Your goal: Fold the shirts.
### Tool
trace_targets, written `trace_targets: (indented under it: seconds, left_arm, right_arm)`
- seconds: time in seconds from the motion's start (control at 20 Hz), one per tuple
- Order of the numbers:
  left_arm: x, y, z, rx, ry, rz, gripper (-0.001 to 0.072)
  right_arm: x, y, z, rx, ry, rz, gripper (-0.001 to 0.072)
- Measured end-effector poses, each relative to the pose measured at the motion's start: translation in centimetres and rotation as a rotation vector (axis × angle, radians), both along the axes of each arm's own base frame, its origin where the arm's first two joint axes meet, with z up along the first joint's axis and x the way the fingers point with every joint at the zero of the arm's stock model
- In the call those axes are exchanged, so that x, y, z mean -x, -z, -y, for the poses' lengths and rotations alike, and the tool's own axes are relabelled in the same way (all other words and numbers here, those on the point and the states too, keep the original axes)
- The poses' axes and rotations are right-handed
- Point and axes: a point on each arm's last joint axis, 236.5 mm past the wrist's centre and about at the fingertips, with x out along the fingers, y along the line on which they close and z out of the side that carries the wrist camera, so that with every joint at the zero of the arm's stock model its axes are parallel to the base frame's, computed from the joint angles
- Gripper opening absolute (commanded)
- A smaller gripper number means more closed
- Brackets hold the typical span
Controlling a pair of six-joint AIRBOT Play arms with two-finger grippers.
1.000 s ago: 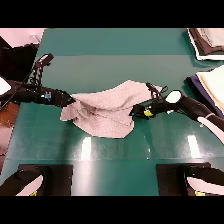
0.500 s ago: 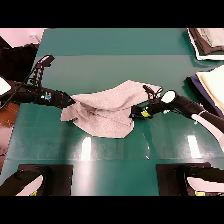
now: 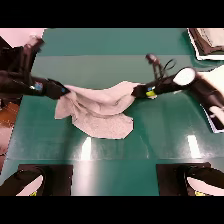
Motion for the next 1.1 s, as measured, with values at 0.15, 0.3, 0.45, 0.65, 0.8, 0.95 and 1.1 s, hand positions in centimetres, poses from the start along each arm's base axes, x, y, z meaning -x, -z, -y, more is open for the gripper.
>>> trace_targets:
  seconds: [0.15, 0.3, 0.45, 0.65, 0.8, 0.95, 1.1]
  left_arm:
    - [0.4, -6.3, -0.2, -0.015, 0.030, 0.126, 0.0022]
    - [2.5, -13.6, -0.4, -0.026, 0.064, 0.268, 0.0022]
    - [6.0, -20.7, -0.9, -0.016, 0.072, 0.416, 0.0021]
    - [11.3, -27.4, -0.5, 0.046, 0.102, 0.576, 0.0021]
    - [13.5, -28.7, 0.3, 0.092, 0.145, 0.598, 0.0021]
    - [12.3, -26.3, 0.9, 0.099, 0.157, 0.502, 0.0021]
    - [8.4, -19.9, 1.2, 0.073, 0.152, 0.310, 0.0022]
  right_arm:
    - [-0.2, -8.7, 2.2, 0.057, -0.002, 0.228, 0.0011]
    - [1.3, -17.6, 4.8, 0.084, 0.046, 0.439, 0.0011]
    - [4.2, -26.3, 8.2, 0.087, 0.138, 0.640, 0.0011]
    - [8.8, -34.3, 13.3, 0.097, 0.288, 0.829, 0.0010]
    - [11.0, -36.9, 16.2, 0.118, 0.378, 0.878, 0.0011]
    - [10.2, -35.9, 17.3, 0.170, 0.417, 0.811, 0.0010]
    - [6.7, -31.0, 16.7, 0.267, 0.403, 0.630, 0.0011]
